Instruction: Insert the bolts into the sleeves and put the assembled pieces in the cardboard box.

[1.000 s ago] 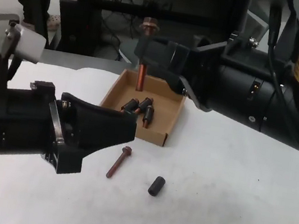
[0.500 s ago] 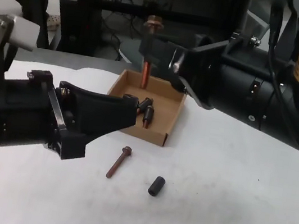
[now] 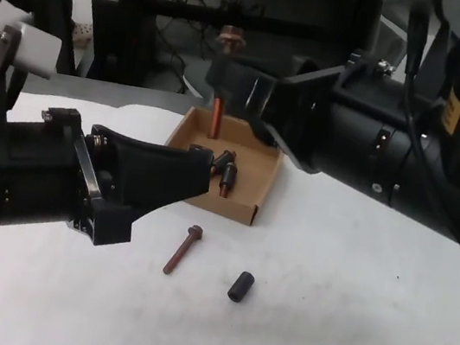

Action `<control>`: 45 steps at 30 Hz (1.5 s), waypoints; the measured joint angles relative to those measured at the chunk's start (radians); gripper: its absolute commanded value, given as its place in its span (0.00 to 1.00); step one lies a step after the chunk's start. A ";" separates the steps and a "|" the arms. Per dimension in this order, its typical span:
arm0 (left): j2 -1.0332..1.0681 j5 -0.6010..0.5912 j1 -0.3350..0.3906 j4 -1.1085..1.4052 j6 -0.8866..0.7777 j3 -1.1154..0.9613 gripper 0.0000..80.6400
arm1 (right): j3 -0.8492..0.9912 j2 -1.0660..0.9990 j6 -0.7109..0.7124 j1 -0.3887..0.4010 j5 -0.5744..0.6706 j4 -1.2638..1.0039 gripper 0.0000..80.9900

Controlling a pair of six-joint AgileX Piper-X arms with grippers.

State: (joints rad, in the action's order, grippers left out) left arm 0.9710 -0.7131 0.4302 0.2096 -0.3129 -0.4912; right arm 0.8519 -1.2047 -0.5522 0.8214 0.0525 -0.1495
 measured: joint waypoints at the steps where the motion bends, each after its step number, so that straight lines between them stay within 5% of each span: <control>1: 0.000 0.000 0.000 0.000 0.000 0.000 0.02 | 0.000 0.000 -0.004 0.002 -0.005 0.000 0.01; 32: 0.000 0.015 0.000 0.067 -0.054 0.002 0.02 | 0.000 -0.057 -0.092 0.020 -0.035 -0.075 0.01; 45: -0.003 0.016 0.000 0.077 -0.054 0.002 0.02 | -0.002 -0.012 0.038 0.050 -0.041 -0.024 0.01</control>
State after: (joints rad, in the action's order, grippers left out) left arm 0.9681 -0.6971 0.4302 0.2865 -0.3670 -0.4897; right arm 0.8501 -1.2166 -0.5139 0.8714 0.0112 -0.1734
